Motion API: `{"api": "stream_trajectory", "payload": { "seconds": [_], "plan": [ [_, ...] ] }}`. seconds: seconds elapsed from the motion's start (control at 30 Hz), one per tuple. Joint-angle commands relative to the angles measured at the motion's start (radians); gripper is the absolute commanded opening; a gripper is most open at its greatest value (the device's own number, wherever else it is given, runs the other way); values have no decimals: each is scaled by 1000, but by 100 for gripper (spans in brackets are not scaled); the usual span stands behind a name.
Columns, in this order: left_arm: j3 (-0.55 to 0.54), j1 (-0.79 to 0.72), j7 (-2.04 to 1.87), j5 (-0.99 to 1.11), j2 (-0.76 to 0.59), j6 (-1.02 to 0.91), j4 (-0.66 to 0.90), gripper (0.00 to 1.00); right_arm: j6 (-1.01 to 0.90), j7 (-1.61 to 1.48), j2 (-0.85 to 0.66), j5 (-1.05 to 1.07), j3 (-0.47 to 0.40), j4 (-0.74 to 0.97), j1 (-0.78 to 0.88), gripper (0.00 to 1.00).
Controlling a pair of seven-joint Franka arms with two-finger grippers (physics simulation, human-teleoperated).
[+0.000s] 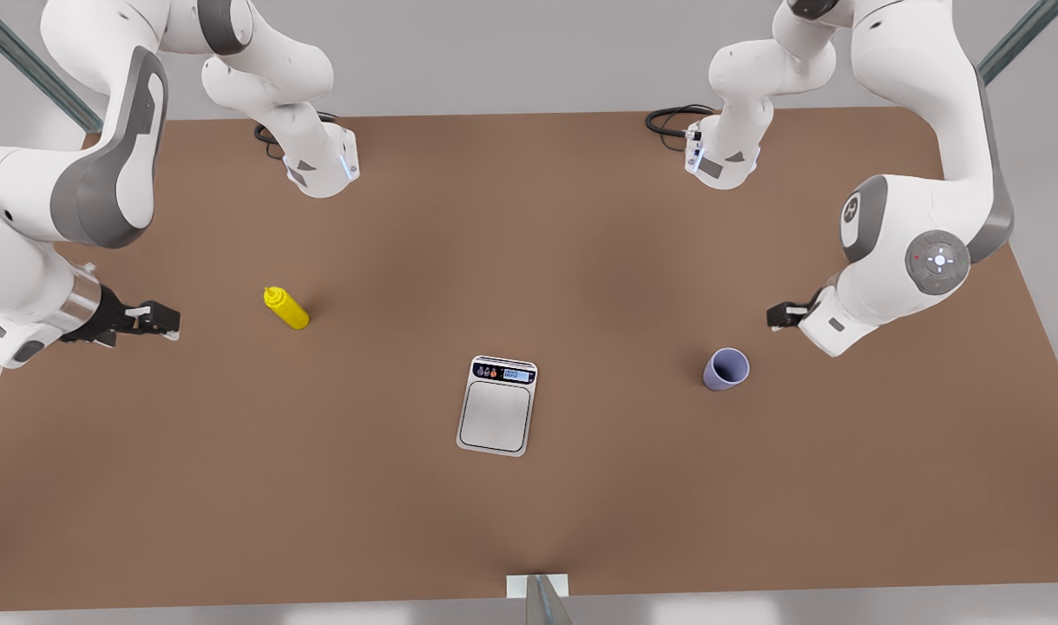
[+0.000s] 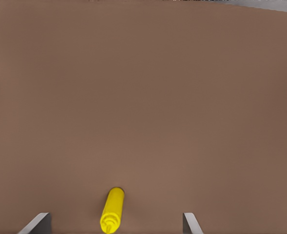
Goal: Move cup to the weight, pick up sauce bottle, pour sauce
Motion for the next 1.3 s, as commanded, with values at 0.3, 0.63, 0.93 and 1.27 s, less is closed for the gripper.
{"api": "stream_trajectory", "payload": {
  "seconds": [0.3, 0.63, 0.93, 1.27],
  "plan": [
    [0, 18, 7, -4, 1, 8, 0, 100, 85, -650, 26, 279, 0, -311, -209, 100],
    [0, 24, 8, -4, 1, 8, 0, 100, 84, -1986, 123, 628, 0, -484, -350, 100],
    [0, 25, 8, -4, 1, 8, -1, 100, -5, -2672, 252, 778, 0, -578, -437, 100],
    [-13, 53, 25, 1, 246, 336, -78, 100, -91, -2835, 290, 787, 0, -639, -465, 100]
  ]
}}
